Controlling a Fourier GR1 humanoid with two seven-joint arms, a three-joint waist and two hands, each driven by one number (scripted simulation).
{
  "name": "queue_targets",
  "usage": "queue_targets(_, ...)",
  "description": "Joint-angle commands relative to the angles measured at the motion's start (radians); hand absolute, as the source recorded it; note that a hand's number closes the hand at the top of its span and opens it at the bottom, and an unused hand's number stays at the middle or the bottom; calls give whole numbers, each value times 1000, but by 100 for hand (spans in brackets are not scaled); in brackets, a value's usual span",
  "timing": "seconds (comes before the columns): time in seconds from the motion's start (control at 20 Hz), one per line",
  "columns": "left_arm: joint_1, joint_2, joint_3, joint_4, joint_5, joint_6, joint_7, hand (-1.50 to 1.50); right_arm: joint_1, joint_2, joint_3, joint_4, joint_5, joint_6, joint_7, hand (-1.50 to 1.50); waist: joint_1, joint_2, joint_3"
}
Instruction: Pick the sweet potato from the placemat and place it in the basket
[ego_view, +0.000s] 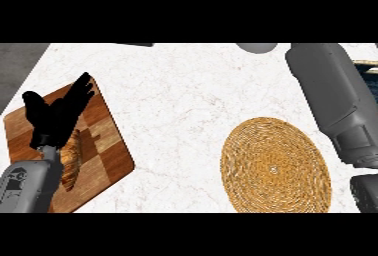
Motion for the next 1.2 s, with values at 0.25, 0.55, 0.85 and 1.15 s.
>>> queue_targets(0.25,-30,-18,-11,7,-8,13,9,0,-263,-97,79,232,295,-89,433,150,16,5,0)
queue_targets(0.55,-25,-27,-18,17,-14,11,-9,0,-363,-192,127,319,409,-32,560,150,16,15,3)
queue_targets(0.85,-11,-23,-7,30,-14,10,-29,0,-415,-232,162,372,482,-13,637,150,13,16,4)
queue_targets(1.15,-36,-27,-10,17,-14,20,15,0,-435,-310,197,443,538,63,707,150,-3,10,6)
